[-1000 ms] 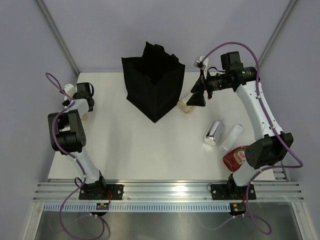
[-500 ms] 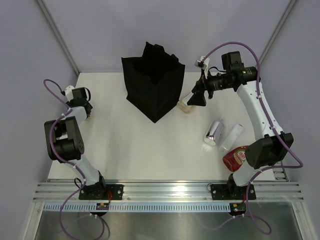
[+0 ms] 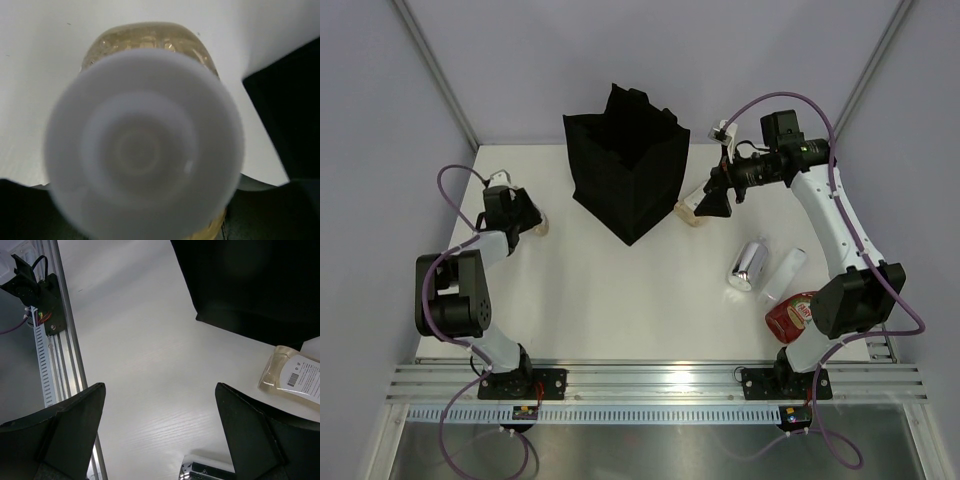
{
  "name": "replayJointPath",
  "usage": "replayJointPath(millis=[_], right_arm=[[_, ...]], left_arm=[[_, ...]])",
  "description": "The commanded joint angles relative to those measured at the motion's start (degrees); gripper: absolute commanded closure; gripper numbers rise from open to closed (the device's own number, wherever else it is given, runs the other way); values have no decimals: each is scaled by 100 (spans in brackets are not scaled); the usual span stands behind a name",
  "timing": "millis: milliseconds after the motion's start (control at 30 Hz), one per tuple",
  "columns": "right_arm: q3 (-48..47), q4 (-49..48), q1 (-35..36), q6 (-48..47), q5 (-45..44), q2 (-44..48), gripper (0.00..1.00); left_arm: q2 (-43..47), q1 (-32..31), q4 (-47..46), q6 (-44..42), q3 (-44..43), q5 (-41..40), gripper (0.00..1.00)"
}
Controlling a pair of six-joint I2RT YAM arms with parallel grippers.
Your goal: Place the personal care products into the canvas bag
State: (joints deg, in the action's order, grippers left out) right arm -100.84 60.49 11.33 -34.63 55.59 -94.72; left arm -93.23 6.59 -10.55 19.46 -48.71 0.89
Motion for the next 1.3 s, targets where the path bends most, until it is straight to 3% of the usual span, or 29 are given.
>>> replayJointPath(millis=[0,367,600,933,1267], right_arm=[[169,-222,-87,27,118,331,1],[275,-213,-131,9,162,401,0],[381,-231,-131,0,180,445,1],[389,-283,-131,62,206,463,1],[486,-318,-158,97,180,516,1]], left_arm=[[490,-52,-1230,-66,115,720,100],[964,-316,-1732,22,599,1378,100],[1676,-316,-1714,5,942,1643,100],[2844,-316,-1784,610,1276,2091,100],[4322,-457,-563,1041,435,1740,100]])
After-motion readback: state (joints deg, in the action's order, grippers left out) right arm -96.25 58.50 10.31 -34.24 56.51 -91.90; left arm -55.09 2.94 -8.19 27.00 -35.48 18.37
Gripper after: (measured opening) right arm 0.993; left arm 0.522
